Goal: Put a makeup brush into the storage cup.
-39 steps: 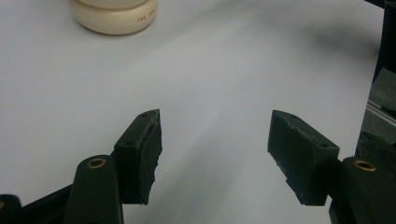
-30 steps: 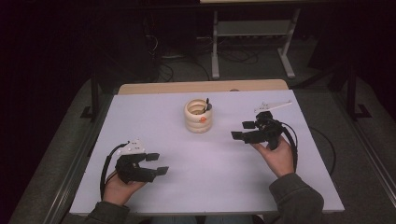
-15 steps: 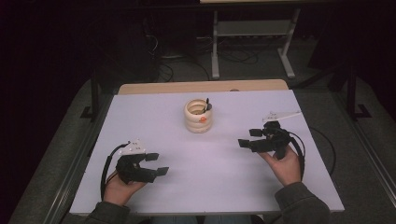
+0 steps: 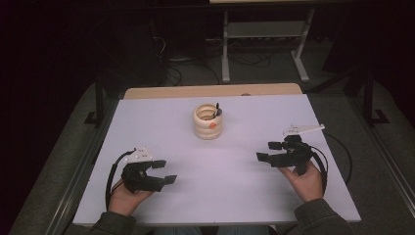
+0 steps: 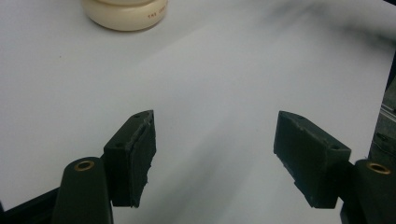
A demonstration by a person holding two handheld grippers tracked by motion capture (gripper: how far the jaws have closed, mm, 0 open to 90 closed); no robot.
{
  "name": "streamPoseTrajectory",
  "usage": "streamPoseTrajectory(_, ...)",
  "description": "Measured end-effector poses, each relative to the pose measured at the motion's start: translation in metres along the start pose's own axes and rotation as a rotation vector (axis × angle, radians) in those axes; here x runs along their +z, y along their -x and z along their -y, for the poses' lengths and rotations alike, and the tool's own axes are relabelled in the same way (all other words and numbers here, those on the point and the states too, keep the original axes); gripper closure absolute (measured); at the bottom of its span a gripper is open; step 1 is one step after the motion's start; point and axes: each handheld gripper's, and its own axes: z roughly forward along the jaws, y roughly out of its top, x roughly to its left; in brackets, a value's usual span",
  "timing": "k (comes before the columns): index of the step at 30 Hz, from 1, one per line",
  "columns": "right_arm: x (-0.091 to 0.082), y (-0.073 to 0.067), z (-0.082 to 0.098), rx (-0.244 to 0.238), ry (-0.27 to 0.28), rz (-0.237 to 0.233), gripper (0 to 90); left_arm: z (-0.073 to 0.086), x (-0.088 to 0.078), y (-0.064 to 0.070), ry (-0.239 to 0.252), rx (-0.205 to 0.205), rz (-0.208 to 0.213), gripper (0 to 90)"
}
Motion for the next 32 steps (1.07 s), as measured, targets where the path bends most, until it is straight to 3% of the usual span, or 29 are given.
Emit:
streamPoseTrajectory(10,-0.011,-0.003,0.017,0.006,0.023,0.008,26.8,0.002,-0.002,-0.001,0.014,-0.004,-0.007,28.7)
streamPoseTrajectory(25,-0.022,-0.004,0.047,0.033,0.036,0.016,25.8,0.010,-0.001,0.000,-0.006,-0.005,-0.036,28.3)
streamPoseTrajectory(32,-0.019,-0.007,0.053,0.009,0.019,0.009,25.0,0.010,-0.002,-0.001,0.006,-0.014,-0.038,28.2)
